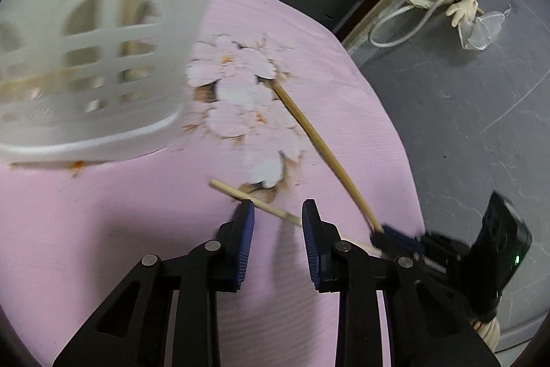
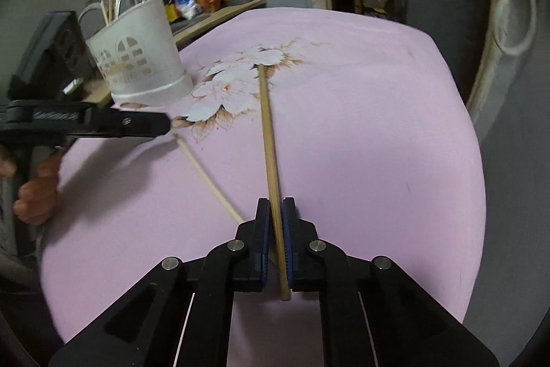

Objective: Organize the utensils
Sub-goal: 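Close right tool on a chopstick while left tool closes on another chopstick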

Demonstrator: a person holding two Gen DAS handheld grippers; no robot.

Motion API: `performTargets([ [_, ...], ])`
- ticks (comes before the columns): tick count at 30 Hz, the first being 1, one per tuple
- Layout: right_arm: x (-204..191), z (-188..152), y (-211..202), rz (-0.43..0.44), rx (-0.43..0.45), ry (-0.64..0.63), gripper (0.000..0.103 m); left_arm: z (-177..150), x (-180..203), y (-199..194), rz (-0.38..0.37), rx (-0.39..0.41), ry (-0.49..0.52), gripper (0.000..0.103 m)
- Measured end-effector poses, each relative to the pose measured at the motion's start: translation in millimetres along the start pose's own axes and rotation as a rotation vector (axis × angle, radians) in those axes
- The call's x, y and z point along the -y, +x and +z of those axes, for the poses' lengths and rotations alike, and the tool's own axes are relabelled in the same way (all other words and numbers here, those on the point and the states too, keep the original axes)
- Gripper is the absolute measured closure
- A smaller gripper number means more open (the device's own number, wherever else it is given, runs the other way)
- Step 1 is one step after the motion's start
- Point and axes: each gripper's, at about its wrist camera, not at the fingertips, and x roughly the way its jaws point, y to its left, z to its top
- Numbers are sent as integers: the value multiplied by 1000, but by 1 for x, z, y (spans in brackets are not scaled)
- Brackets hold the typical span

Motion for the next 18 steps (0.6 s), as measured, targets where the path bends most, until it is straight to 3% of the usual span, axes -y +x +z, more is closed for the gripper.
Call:
performTargets([
  [9,-11,-35,-37,-73,33,77,99,18,13,28,2,-78,27,79],
  [18,5,-34,-44,-206,71,89,99,32,23,50,46,-76,6,83],
])
